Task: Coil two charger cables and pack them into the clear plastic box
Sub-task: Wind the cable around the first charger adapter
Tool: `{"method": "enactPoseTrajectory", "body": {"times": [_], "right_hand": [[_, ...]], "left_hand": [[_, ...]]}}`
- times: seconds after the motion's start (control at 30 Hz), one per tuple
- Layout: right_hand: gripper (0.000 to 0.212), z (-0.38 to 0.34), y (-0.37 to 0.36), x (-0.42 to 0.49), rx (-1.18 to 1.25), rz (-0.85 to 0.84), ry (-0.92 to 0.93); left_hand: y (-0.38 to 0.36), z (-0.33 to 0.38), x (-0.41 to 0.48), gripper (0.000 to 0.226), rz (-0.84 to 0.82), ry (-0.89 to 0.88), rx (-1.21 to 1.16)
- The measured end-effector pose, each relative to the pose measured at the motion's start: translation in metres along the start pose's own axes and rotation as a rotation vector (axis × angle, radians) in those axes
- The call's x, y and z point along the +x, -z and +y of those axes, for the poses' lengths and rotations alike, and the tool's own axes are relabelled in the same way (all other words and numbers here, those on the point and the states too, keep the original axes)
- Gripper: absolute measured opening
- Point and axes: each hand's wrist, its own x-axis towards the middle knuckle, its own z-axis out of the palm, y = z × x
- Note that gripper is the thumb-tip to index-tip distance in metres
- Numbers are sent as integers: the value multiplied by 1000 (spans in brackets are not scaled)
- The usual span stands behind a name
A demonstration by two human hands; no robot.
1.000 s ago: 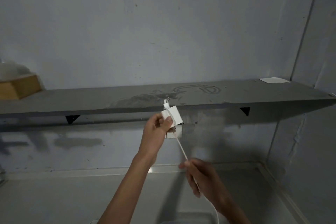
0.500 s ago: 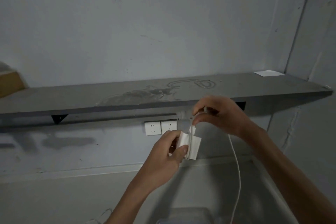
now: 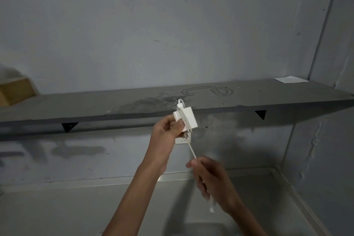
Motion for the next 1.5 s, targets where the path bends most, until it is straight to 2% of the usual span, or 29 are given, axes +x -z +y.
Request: {"method": "enactPoseTrajectory", "body": {"times": [0.1, 0.17, 0.27, 0.33, 0.43, 0.53, 0.67, 0.77, 0.87, 0.97, 1.07, 1.1, 1.2, 1.27, 1.33, 1.4, 1.5], "right_hand": [[14, -9, 7, -28, -84, -19, -48], [13, -22, 18, -35, -279, -53, -18], [15, -48, 40, -27, -772, -93, 213], [19, -69, 54, -13, -957, -101, 318], [23, -100, 76, 12, -941, -130, 434], [8, -117, 95, 43, -857, -165, 343], [2, -82, 96, 80, -632, -121, 389], [12, -43, 79, 84, -426, -54, 360], [26, -8, 53, 73, -265, 25, 224], [23, 13, 27, 51, -189, 91, 134], [25, 13, 5, 15, -88, 48, 75], [20, 9, 1, 4, -124, 8, 58], [10, -4, 5, -13, -443, -142, 18], [11, -17, 13, -17, -575, -255, -12], [11, -34, 23, -19, -654, -294, 23], [17, -48, 37, -13, -806, -229, 188], [22, -73, 63, 9, -1024, -67, 515]], "left_hand": [[6, -13, 11, 21, 64, 46, 109], [8, -26, 9, 21, 54, 81, 264], [6, -43, -1, 21, -58, 79, 486], [4, -48, -13, 21, -161, 44, 567], [1, -45, -33, 18, -261, -39, 673], [-4, -30, -49, 17, -365, -61, 589], [-4, -9, -59, 25, -450, -140, 547], [-7, -1, -66, 24, -488, -124, 472], [-5, 1, -63, 24, -414, -29, 172], [-1, 0, -45, 28, -194, 28, -88], [8, -12, -19, 22, 21, 117, -264], [8, -18, -15, 20, 64, 139, -223], [3, -49, -15, 17, 130, 159, 31], [3, -67, -16, 14, 178, 104, 227], [9, -75, -14, 9, 171, 22, 420], [14, -73, -15, 15, 75, 15, 546], [11, -62, -32, 21, -154, -16, 586]]}}
